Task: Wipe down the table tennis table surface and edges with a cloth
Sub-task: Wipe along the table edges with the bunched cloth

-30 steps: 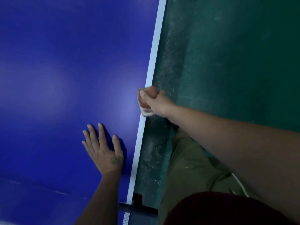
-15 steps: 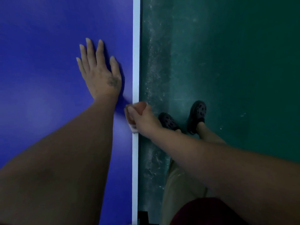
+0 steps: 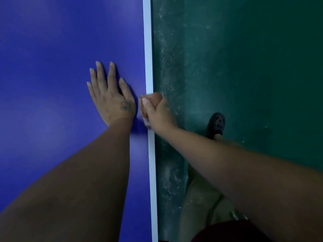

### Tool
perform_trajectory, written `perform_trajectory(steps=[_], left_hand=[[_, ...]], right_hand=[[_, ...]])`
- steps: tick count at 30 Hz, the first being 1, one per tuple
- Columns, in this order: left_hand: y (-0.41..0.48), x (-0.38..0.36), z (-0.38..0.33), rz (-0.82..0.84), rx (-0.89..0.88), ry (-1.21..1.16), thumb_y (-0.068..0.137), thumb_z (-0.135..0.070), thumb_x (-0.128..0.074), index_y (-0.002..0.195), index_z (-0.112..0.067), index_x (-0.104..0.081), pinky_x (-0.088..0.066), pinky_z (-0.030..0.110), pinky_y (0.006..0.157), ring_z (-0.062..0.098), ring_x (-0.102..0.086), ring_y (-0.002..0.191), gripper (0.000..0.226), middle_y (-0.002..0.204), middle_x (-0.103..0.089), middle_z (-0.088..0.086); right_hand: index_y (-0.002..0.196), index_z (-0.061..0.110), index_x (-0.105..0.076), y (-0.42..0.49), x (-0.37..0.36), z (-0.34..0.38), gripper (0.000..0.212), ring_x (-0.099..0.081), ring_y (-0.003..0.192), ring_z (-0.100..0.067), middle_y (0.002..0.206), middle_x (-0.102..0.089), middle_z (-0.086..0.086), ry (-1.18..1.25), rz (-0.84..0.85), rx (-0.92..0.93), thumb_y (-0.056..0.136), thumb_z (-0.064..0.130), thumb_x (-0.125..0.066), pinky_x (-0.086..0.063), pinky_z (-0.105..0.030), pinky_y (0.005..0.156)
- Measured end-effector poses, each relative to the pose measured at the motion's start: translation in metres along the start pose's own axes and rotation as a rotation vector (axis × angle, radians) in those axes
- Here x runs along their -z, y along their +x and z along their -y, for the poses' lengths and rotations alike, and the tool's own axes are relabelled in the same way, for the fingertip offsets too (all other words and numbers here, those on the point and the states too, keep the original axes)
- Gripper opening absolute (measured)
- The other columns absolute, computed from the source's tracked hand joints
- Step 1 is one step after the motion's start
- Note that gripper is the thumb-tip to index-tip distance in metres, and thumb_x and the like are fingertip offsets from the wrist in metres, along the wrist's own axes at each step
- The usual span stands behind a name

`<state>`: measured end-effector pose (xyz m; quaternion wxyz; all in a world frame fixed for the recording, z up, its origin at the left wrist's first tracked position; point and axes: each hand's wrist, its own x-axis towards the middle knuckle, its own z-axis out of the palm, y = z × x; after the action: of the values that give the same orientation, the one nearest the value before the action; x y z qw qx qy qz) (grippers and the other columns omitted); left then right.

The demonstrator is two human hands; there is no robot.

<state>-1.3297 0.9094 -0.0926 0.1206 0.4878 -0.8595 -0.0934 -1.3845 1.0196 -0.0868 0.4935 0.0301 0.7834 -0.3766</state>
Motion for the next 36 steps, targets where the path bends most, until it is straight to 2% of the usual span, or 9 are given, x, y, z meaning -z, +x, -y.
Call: perform_trajectory(steps=[5, 10, 12, 15, 20, 22, 24, 25, 36], left_hand=[[0.002, -0.001, 0.002, 0.013, 0.009, -0.006, 0.115, -0.037, -0.040, 0.165, -0.025, -0.048, -0.013, 0.049, 0.137, 0.027, -0.021, 0.168, 0.052, 0.178, -0.030, 0.005], [0.004, -0.002, 0.002, -0.006, 0.003, -0.016, 0.114, -0.035, -0.043, 0.163, -0.023, -0.051, -0.016, 0.052, 0.136, 0.030, -0.025, 0.167, 0.051, 0.177, -0.033, 0.008], [0.005, -0.003, 0.002, -0.016, -0.002, -0.020, 0.114, -0.033, -0.045, 0.162, -0.022, -0.052, -0.018, 0.052, 0.136, 0.031, -0.026, 0.166, 0.050, 0.176, -0.035, 0.009], [0.005, -0.005, 0.003, -0.025, -0.004, -0.015, 0.114, -0.032, -0.046, 0.162, -0.022, -0.053, -0.018, 0.053, 0.135, 0.031, -0.027, 0.166, 0.050, 0.176, -0.035, 0.009], [0.005, -0.005, 0.002, -0.021, -0.007, -0.019, 0.114, -0.029, -0.047, 0.162, -0.021, -0.053, -0.019, 0.054, 0.135, 0.032, -0.027, 0.166, 0.049, 0.176, -0.035, 0.010], [0.004, -0.005, 0.003, -0.016, -0.007, -0.016, 0.113, -0.028, -0.048, 0.162, -0.020, -0.053, -0.019, 0.055, 0.135, 0.032, -0.027, 0.166, 0.049, 0.176, -0.035, 0.010], [0.004, -0.006, 0.003, -0.021, -0.012, -0.012, 0.113, -0.025, -0.048, 0.161, -0.019, -0.053, -0.021, 0.056, 0.134, 0.033, -0.029, 0.165, 0.049, 0.175, -0.036, 0.011], [0.004, -0.006, 0.003, -0.025, -0.018, -0.009, 0.113, -0.024, -0.048, 0.161, -0.019, -0.053, -0.022, 0.056, 0.134, 0.033, -0.029, 0.165, 0.049, 0.175, -0.037, 0.011], [0.004, -0.011, 0.008, 0.032, -0.032, 0.009, 0.115, -0.020, -0.039, 0.167, -0.022, -0.044, -0.019, 0.056, 0.135, 0.029, -0.021, 0.168, 0.052, 0.179, -0.030, 0.006]], right_hand=[[0.164, 0.010, -0.024, -0.009, 0.005, -0.004, 0.081, -0.060, 0.132, -0.039, 0.154, -0.053, -0.019, -0.078, 0.035, -0.002, 0.106, 0.059, -0.052, -0.049, -0.035, 0.099], [0.156, 0.006, -0.032, 0.015, 0.011, 0.037, 0.077, -0.065, 0.125, -0.038, 0.147, -0.060, -0.019, -0.096, 0.006, -0.028, 0.107, 0.062, -0.050, -0.053, -0.045, 0.107], [0.153, 0.006, -0.034, 0.033, 0.015, 0.060, 0.073, -0.071, 0.107, -0.031, 0.142, -0.063, -0.016, -0.034, -0.017, -0.023, 0.107, 0.060, -0.050, -0.058, -0.039, 0.090], [0.148, 0.007, -0.038, 0.056, 0.024, 0.092, 0.068, -0.061, 0.071, -0.011, 0.136, -0.063, -0.010, -0.005, -0.055, 0.026, 0.107, 0.060, -0.051, -0.042, -0.022, 0.054], [0.151, 0.009, -0.041, 0.062, 0.033, 0.101, 0.067, -0.062, 0.071, -0.007, 0.135, -0.066, -0.011, 0.052, -0.099, 0.078, 0.105, 0.054, -0.061, -0.044, -0.017, 0.042], [0.157, 0.013, -0.038, 0.058, 0.029, 0.089, 0.071, -0.072, 0.089, -0.019, 0.137, -0.066, -0.011, 0.061, -0.093, 0.082, 0.103, 0.051, -0.065, -0.059, -0.019, 0.060], [0.162, 0.016, -0.032, 0.054, 0.024, 0.082, 0.076, -0.070, 0.117, -0.033, 0.146, -0.061, -0.012, 0.019, -0.083, 0.068, 0.102, 0.050, -0.066, -0.062, -0.044, 0.095], [0.162, 0.017, -0.031, 0.053, 0.023, 0.082, 0.077, -0.067, 0.124, -0.036, 0.148, -0.060, -0.012, 0.014, -0.081, 0.057, 0.102, 0.050, -0.066, -0.058, -0.051, 0.101], [0.158, 0.016, -0.032, 0.105, 0.035, 0.145, 0.072, -0.067, 0.119, -0.038, 0.148, -0.059, -0.013, -0.014, -0.049, -0.053, 0.105, 0.059, -0.056, -0.058, -0.047, 0.100]])
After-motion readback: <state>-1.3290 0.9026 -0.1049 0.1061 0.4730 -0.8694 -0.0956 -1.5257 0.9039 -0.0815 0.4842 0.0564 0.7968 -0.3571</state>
